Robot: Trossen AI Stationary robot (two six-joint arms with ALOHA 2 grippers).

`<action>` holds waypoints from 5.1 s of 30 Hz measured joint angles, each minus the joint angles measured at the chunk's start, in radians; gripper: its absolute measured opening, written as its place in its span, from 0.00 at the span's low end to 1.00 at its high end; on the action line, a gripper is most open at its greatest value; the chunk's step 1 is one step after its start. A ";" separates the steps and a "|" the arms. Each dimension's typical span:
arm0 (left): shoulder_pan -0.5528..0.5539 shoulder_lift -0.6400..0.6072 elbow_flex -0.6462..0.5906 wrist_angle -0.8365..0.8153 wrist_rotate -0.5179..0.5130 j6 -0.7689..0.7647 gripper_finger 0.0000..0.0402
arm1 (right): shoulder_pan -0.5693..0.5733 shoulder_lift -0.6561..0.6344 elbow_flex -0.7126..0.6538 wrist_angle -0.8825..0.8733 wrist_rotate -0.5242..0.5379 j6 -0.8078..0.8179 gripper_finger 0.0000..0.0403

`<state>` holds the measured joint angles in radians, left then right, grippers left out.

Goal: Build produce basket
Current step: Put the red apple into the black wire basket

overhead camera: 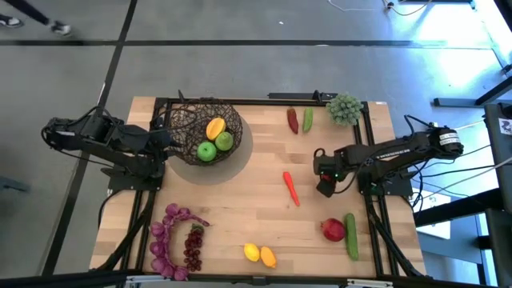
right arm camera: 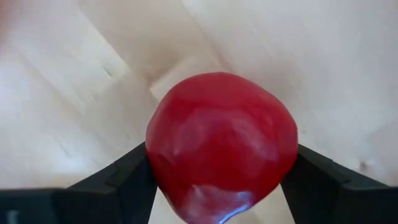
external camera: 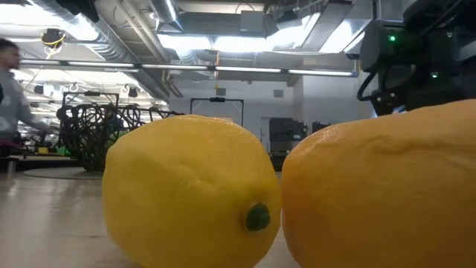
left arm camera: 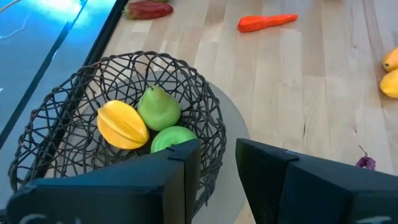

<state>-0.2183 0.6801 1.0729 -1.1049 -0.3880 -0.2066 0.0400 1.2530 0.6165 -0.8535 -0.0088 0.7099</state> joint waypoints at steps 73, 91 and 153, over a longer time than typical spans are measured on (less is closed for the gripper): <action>0.000 -0.006 0.000 -0.047 -0.231 -0.630 0.23 | -0.308 1.338 1.728 0.675 -0.247 -0.872 0.66; 0.000 -0.006 0.000 -0.047 -0.232 -0.632 0.23 | -0.310 1.422 1.728 0.741 -0.212 -0.872 0.70; 0.000 -0.006 0.000 -0.046 -0.224 -0.543 0.23 | -0.310 1.421 1.728 0.780 -0.212 -0.772 0.74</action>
<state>-0.2180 0.6739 1.0729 -1.1511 -0.6117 -0.7491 -0.2695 2.6743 2.3444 -0.0731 -0.2211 -0.0621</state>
